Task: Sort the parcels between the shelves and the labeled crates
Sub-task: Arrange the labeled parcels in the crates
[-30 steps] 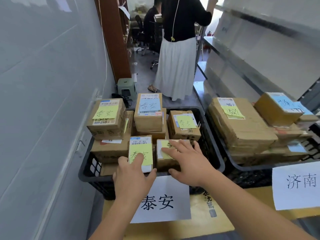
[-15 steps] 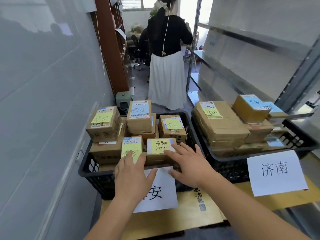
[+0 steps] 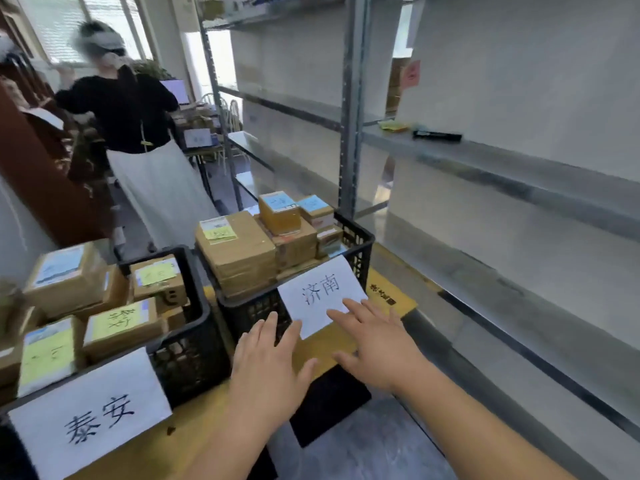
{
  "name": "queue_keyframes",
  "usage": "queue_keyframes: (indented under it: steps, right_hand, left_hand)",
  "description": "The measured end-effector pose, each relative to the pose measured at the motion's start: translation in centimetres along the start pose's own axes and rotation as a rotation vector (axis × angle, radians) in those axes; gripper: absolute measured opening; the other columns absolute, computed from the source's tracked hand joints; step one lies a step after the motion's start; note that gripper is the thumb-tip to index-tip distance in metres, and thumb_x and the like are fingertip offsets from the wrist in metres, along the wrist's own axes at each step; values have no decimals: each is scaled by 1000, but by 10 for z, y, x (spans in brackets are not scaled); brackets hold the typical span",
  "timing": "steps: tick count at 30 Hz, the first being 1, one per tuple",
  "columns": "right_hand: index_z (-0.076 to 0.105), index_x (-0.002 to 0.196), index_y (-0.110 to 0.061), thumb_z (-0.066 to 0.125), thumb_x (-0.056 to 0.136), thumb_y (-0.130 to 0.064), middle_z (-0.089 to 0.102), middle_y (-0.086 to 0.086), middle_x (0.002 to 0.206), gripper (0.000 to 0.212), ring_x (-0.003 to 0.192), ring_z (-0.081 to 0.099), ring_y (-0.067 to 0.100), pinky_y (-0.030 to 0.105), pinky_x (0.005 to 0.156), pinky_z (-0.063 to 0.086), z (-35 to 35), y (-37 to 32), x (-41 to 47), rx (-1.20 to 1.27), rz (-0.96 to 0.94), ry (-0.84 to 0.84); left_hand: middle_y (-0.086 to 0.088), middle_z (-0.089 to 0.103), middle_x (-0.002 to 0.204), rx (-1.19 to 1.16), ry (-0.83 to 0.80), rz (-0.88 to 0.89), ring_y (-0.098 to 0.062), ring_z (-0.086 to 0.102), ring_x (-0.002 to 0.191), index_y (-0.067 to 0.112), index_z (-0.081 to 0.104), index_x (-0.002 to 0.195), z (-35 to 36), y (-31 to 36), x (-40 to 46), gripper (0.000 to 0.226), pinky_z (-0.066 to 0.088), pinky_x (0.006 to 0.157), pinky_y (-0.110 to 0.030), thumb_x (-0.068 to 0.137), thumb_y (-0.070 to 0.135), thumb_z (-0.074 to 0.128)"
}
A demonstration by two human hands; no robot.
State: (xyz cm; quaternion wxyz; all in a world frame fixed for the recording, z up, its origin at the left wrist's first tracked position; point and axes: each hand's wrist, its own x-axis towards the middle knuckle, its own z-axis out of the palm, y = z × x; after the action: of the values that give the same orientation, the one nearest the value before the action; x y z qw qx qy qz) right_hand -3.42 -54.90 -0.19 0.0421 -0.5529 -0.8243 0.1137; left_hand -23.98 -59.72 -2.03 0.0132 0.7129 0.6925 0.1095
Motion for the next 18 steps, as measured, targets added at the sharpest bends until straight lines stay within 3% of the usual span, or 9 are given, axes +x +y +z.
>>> queue_keyframes:
  steps: [2,6,10,18]
  right_hand:
    - [14,159,-47,48,98,-61,7,-8,172,72,158,5,21,62,124,4,-8,41,-36,-4,81,29]
    - [15,160,-47,49,97,-60,7,-9,172,72,159,4,21,61,125,2,-20,113,-107,19,260,70]
    - [16,160,-45,51,97,-61,7,-8,172,73,159,6,21,61,125,4,-26,171,-172,41,432,102]
    - [14,160,-44,50,98,-58,5,-6,172,73,159,5,23,60,125,3,-27,270,-279,81,731,115]
  left_hand:
    - [-8,38,158,-1,-1,91,-30,36,145,37,43,149,7,48,2,71,27,120,-50,87,73,46]
    - [-4,28,163,-31,-26,269,-27,26,149,39,32,153,22,136,2,70,18,122,-46,91,71,40]
    - [-3,31,162,-79,-56,446,-27,28,148,39,29,155,40,216,2,71,23,121,-46,92,71,40]
    - [-9,39,158,-100,-152,757,-31,37,144,34,40,151,79,375,4,73,31,118,-50,88,71,42]
